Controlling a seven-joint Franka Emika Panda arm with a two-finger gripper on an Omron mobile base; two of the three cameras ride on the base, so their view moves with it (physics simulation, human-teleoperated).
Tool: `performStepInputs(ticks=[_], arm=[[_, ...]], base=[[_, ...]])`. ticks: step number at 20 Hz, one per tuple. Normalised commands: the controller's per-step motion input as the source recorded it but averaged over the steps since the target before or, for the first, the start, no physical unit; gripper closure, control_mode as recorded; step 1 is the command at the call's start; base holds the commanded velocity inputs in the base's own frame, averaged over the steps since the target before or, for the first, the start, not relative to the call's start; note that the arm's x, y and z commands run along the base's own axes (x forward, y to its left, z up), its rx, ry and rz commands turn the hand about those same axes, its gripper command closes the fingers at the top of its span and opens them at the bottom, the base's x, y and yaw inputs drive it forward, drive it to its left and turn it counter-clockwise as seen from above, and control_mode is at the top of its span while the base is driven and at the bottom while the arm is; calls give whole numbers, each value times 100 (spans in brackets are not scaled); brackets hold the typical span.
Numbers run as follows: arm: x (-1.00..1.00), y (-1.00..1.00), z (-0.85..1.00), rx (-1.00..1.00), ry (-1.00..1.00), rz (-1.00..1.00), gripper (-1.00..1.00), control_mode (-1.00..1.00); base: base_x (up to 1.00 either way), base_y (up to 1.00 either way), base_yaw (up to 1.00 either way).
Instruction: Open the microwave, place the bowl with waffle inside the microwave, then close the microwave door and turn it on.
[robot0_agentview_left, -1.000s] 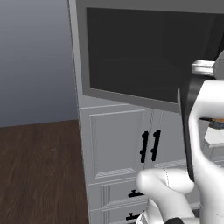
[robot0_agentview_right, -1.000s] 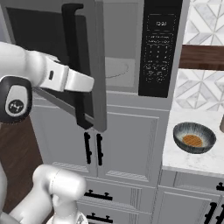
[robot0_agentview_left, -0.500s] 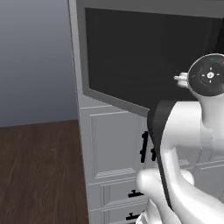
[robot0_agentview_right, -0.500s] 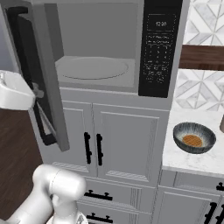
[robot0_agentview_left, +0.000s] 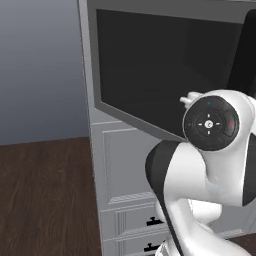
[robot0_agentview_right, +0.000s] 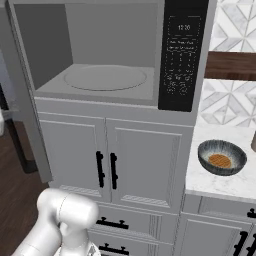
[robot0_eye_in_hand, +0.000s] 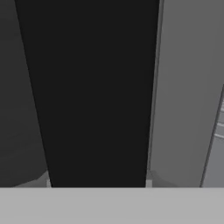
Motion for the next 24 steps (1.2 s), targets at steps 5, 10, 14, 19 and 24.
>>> performStepInputs(ticks=[5, 10, 14, 19, 24], arm=[[-3, 17, 0, 0, 0, 0, -100, -100], [-12, 26, -14, -2, 0, 0, -100, -100], [-43, 41, -2, -7, -1, 0, -100, -100], [-45, 13, 0, -1, -1, 7, -100, -100], [-59, -46, 1, 23, 0, 13, -100, -100]], base=[[0, 0, 0], [0, 0, 0], [0, 0, 0], [0, 0, 0], [0, 0, 0]])
